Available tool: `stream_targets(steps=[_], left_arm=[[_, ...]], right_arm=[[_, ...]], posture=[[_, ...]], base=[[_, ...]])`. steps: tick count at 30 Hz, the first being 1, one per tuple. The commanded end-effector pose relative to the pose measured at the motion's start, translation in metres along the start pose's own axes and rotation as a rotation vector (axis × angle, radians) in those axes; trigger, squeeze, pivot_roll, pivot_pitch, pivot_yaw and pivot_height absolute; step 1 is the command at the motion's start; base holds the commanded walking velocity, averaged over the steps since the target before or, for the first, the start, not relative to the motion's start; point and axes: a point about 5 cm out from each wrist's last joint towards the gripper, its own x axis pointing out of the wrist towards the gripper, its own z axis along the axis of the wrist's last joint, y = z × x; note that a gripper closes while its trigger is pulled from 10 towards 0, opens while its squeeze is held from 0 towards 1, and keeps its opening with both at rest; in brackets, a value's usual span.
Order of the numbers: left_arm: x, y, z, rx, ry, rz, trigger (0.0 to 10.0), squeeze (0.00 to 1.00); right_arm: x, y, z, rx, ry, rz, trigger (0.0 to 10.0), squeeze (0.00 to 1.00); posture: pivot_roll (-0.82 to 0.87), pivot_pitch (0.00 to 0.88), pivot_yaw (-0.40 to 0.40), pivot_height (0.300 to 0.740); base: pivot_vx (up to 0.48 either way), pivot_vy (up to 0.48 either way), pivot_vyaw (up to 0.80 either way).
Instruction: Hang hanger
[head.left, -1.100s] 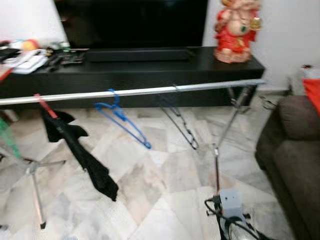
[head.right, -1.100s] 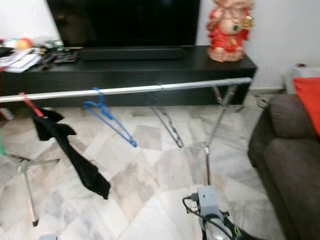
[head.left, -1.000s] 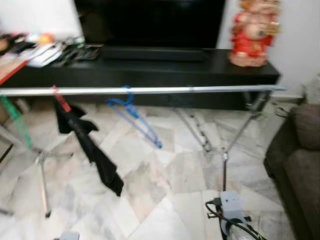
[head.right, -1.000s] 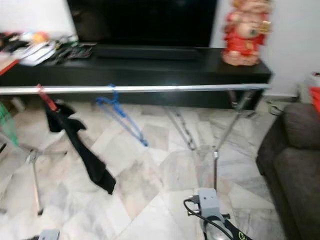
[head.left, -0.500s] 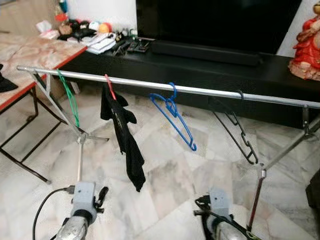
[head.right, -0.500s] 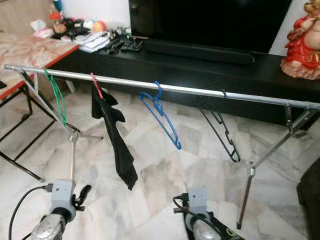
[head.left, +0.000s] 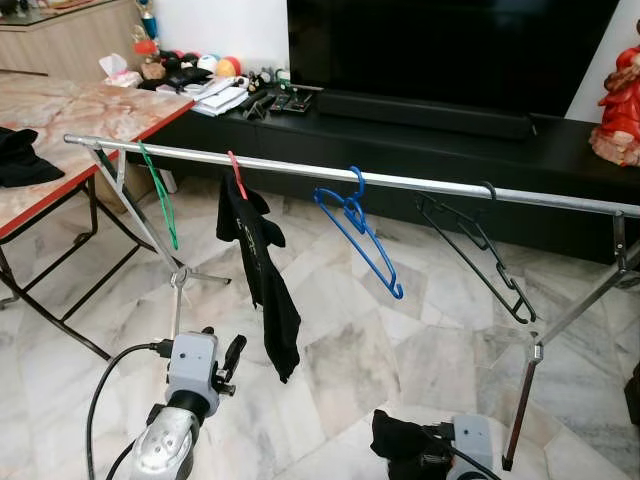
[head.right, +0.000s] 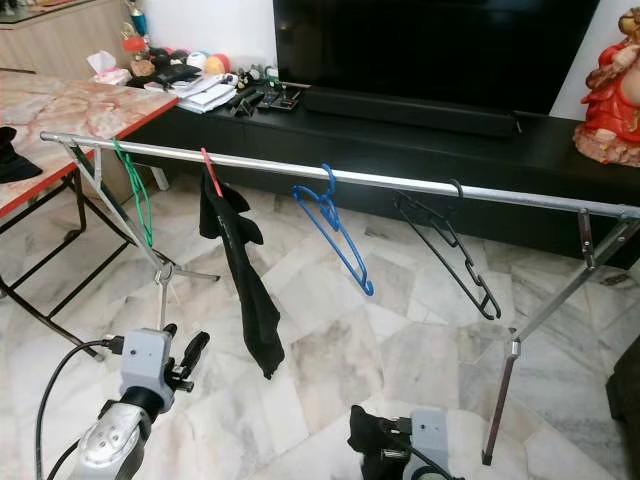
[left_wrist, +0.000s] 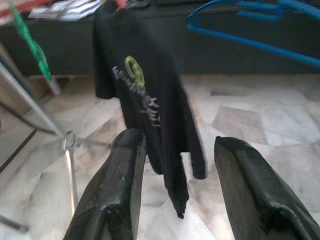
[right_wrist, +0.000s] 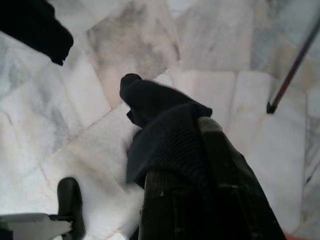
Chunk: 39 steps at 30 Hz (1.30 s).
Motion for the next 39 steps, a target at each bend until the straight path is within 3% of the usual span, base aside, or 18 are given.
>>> stream_targets(steps=[1, 2, 3, 4, 5, 12, 16, 20, 25, 27, 39], left_arm=[[-0.004, -0.009, 0.000, 0.008, 0.014, -0.041, 10.0, 0.00], [-0.005, -0.010, 0.003, 0.002, 0.006, -0.035, 10.0, 0.00], [-0.005, -0.010, 0.003, 0.002, 0.006, -0.035, 10.0, 0.00], [-0.008, -0.010, 0.008, -0.013, 0.008, -0.024, 10.0, 0.00], [-0.009, -0.011, 0.009, -0.020, 0.014, -0.033, 10.0, 0.00], [-0.011, -0.027, 0.018, -0.032, 0.012, -0.152, 10.0, 0.00], [-0.003, -0.018, 0.021, -0.020, 0.010, -0.118, 10.0, 0.00], [-0.005, -0.020, 0.031, -0.029, 0.000, -0.124, 10.0, 0.00], [-0.011, -0.023, 0.035, -0.033, -0.012, -0.126, 10.0, 0.00], [-0.009, -0.021, 0.035, -0.045, -0.016, -0.090, 10.0, 0.00], [-0.004, -0.026, 0.039, -0.058, -0.018, -0.088, 10.0, 0.00]], right_arm=[[-0.002, -0.004, -0.010, 0.022, 0.035, -0.021, 10.0, 0.00], [-0.003, -0.007, -0.010, 0.087, 0.022, -0.046, 10.0, 0.00], [-0.003, -0.007, -0.010, 0.087, 0.022, -0.046, 10.0, 0.00], [-0.003, -0.011, -0.008, 0.209, -0.008, -0.086, 10.0, 0.00], [-0.003, -0.013, -0.006, 0.227, -0.021, -0.104, 10.0, 0.00], [-0.006, -0.040, 0.001, 0.229, -0.101, -0.235, 10.0, 0.00], [-0.007, -0.047, 0.013, 0.306, -0.187, -0.231, 10.0, 0.00], [-0.011, -0.053, 0.020, 0.347, -0.300, -0.258, 10.0, 0.00], [-0.020, -0.038, 0.053, 0.236, -0.555, -0.203, 10.0, 0.00], [-0.029, -0.029, 0.069, 0.240, -0.658, -0.184, 10.0, 0.00], [-0.030, -0.025, 0.076, 0.266, -0.677, -0.171, 10.0, 0.00]], posture=[[-0.01, 0.060, 0.034, 0.740], [0.00, 0.057, 0.034, 0.740], [0.00, 0.057, 0.034, 0.740], [0.01, 0.054, 0.034, 0.740], [0.00, 0.050, 0.034, 0.740], [0.01, 0.026, 0.033, 0.740], [-0.01, 0.020, 0.032, 0.740], [0.00, 0.003, 0.024, 0.740], [-0.01, 0.000, 0.015, 0.740], [-0.01, 0.000, 0.008, 0.740], [-0.02, 0.000, 0.006, 0.740]], base=[[0.000, 0.000, 0.00], [0.000, 0.000, 0.00], [0.000, 0.000, 0.00], [0.000, 0.000, 0.00], [0.000, 0.000, 0.00], [0.000, 0.000, 0.00], [0.000, 0.000, 0.00], [0.000, 0.000, 0.00], [0.000, 0.000, 0.00], [0.000, 0.000, 0.00], [0.000, 0.000, 0.00]])
